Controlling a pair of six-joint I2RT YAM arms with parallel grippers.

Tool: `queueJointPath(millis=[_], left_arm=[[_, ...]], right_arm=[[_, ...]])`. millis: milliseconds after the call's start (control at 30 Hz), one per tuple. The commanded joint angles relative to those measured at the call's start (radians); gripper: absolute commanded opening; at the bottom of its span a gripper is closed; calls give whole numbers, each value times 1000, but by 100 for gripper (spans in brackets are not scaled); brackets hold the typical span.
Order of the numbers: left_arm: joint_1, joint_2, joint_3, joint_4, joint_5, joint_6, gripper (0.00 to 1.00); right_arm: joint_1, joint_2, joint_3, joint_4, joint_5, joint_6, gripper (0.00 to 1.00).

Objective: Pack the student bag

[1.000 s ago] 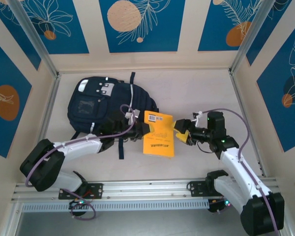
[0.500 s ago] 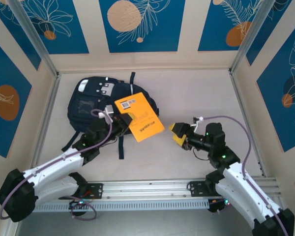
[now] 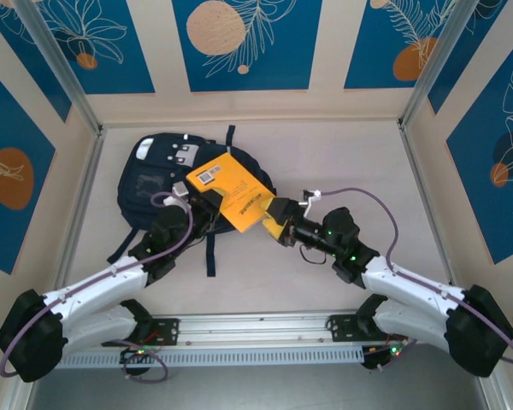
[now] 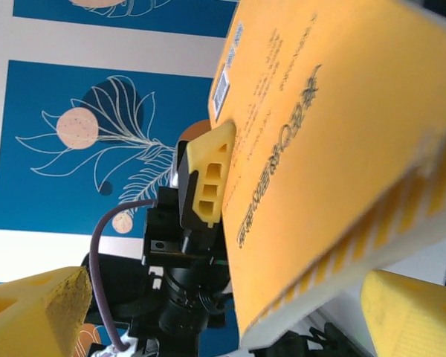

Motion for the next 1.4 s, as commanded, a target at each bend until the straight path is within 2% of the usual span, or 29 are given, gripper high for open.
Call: queueJointPath(millis=[0, 200, 400, 600, 967, 1100, 1367], left_arm=[[-12, -19, 59, 106, -23, -24, 0], [-19, -31, 65, 88, -23, -26, 0], [-35, -19, 68, 89, -10, -36, 0], [-38, -47, 59, 63, -39, -30, 0], [-38, -91, 98, 4, -85, 27, 0], [-38, -73, 111, 20, -76, 29, 0], [-39, -54, 111, 15, -46, 13, 0]], right_arm=[[47, 52, 21, 168, 122, 9, 94], [84, 104, 19, 219, 198, 5, 95], [64, 159, 77, 228, 288, -26, 93], [62, 218, 156, 241, 243, -48, 93], [61, 134, 8, 155, 314, -17, 95], [59, 128, -33, 167, 278, 15, 97], [65, 148, 7, 221, 239, -10, 98]])
